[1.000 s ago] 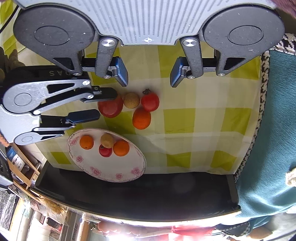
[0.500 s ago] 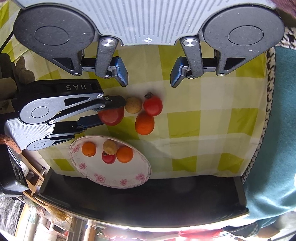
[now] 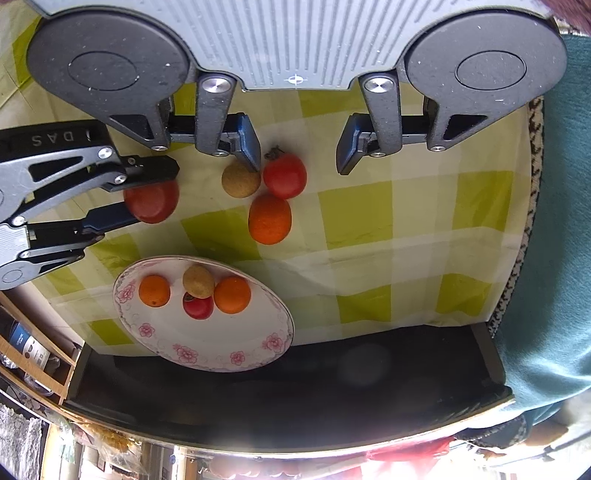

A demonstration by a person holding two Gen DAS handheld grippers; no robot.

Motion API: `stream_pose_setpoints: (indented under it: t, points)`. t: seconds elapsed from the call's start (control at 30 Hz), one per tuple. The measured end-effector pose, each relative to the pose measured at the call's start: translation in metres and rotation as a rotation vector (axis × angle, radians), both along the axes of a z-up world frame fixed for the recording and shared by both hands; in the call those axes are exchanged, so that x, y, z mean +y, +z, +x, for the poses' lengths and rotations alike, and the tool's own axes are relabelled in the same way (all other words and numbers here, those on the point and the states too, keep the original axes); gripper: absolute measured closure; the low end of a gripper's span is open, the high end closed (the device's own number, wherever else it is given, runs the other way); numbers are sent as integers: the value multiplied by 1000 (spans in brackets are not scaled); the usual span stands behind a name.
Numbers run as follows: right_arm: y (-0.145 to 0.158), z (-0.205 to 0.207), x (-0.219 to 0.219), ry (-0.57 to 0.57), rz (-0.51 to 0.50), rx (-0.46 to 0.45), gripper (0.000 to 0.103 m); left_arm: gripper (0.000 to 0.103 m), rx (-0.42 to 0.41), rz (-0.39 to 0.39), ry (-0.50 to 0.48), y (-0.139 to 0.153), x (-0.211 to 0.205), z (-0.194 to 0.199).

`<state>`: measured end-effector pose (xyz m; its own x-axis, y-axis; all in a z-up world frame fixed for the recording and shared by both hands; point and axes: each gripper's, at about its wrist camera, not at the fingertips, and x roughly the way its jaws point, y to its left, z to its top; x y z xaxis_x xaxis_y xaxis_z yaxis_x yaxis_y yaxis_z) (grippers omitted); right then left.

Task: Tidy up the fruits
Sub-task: 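Grasp a red cherry tomato with the left tool while the right tool grasps the large red tomato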

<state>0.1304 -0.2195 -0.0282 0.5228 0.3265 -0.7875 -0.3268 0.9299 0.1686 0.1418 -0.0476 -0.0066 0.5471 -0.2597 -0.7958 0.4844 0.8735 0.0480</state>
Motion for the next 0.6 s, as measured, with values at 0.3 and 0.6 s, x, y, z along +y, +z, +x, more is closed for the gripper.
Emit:
stream_pose_setpoints:
  t: [0.3,0.6]
  points:
    - [0,-1,0,1,3,3,58,48,-4,-15,13,-6,-1,14]
    - [0,-1,-2,2,9,5,58,52,27,-16,32,-14,-1,21]
